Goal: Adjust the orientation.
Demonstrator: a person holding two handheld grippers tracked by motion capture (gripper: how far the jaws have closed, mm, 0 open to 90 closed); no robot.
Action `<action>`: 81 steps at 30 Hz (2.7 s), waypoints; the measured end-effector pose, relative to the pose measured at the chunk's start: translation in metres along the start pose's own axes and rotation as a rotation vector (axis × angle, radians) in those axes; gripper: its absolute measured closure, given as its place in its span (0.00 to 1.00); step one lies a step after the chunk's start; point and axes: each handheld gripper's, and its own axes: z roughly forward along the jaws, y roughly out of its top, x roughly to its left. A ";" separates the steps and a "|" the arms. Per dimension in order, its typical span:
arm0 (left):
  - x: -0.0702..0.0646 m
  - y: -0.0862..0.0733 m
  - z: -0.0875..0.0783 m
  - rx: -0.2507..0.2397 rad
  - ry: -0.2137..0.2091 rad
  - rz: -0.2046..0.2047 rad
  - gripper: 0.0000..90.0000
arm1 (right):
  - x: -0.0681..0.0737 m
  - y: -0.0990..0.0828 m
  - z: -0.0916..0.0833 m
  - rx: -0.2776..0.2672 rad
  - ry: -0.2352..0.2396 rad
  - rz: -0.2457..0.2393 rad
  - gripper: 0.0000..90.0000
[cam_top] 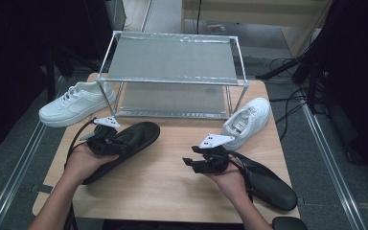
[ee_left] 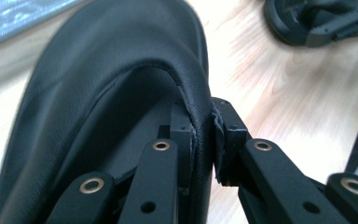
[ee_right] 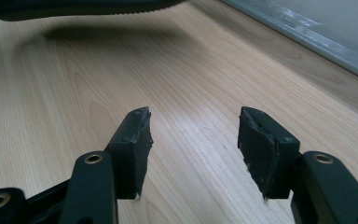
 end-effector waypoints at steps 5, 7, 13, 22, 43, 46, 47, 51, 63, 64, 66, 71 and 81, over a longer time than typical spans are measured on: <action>-0.008 0.022 0.016 0.024 0.001 0.008 0.90 | -0.001 -0.003 -0.005 -0.009 -0.015 0.012 0.51; -0.012 0.030 0.023 0.038 -0.001 0.016 0.91 | -0.002 -0.006 -0.009 -0.012 -0.027 0.025 0.51; -0.032 0.047 0.049 0.090 -0.002 0.067 0.91 | -0.003 -0.010 -0.014 -0.020 -0.042 0.036 0.51; -0.044 0.048 0.098 0.107 -0.037 0.056 0.90 | -0.004 -0.013 -0.016 -0.021 -0.055 0.043 0.51; -0.044 0.031 0.092 0.054 -0.054 0.074 0.58 | -0.007 -0.009 -0.002 -0.018 -0.017 0.052 0.51; -0.043 0.027 0.081 0.041 -0.041 0.089 0.54 | -0.006 -0.008 0.002 -0.012 -0.010 0.042 0.51; -0.041 0.026 0.077 0.035 -0.038 0.090 0.54 | -0.006 -0.007 0.003 -0.011 -0.010 0.040 0.51; -0.030 0.018 0.063 0.013 -0.048 0.069 0.51 | -0.004 -0.005 0.008 -0.001 0.002 0.031 0.51; 0.002 -0.005 0.037 0.010 0.064 -0.026 0.66 | 0.003 0.005 0.023 0.008 0.051 0.001 0.56; 0.005 -0.007 0.037 0.022 0.065 -0.029 0.70 | 0.005 0.005 0.024 0.008 0.058 0.002 0.58; 0.008 -0.013 0.034 0.026 0.066 0.001 0.86 | 0.007 0.007 0.027 0.003 0.060 -0.011 0.62; 0.027 -0.024 0.027 0.012 0.077 -0.041 0.97 | 0.017 0.008 0.035 -0.018 0.060 -0.023 0.82; 0.048 -0.038 0.036 0.017 0.077 -0.098 0.96 | 0.020 0.012 0.055 0.019 0.135 0.061 0.98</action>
